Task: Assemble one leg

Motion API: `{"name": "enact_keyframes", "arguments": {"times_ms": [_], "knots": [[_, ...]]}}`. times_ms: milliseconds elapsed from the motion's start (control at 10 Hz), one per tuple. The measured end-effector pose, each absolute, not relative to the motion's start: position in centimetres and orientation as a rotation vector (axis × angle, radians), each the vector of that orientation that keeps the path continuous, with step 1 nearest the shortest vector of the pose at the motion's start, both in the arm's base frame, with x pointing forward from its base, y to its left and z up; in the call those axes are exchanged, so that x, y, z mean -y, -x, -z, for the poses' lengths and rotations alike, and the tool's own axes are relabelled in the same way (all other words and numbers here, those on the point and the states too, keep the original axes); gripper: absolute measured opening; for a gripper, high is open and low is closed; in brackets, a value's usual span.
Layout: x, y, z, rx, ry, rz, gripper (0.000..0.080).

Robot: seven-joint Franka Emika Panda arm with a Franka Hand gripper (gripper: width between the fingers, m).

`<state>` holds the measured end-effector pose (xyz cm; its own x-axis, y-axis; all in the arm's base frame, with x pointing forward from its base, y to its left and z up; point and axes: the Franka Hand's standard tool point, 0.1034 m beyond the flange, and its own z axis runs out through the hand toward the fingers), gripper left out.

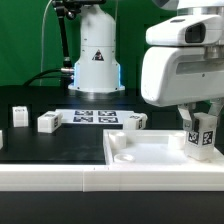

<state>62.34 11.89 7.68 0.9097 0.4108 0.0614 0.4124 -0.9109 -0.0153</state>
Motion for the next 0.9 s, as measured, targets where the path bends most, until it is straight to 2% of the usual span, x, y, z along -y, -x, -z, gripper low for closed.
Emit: {"name": "enact_keyframes", "arguments": {"times_ms": [900], "knots": [[-11.85,-62.18,-7.45,-0.798,2.945,0.104,0.0291]]}}
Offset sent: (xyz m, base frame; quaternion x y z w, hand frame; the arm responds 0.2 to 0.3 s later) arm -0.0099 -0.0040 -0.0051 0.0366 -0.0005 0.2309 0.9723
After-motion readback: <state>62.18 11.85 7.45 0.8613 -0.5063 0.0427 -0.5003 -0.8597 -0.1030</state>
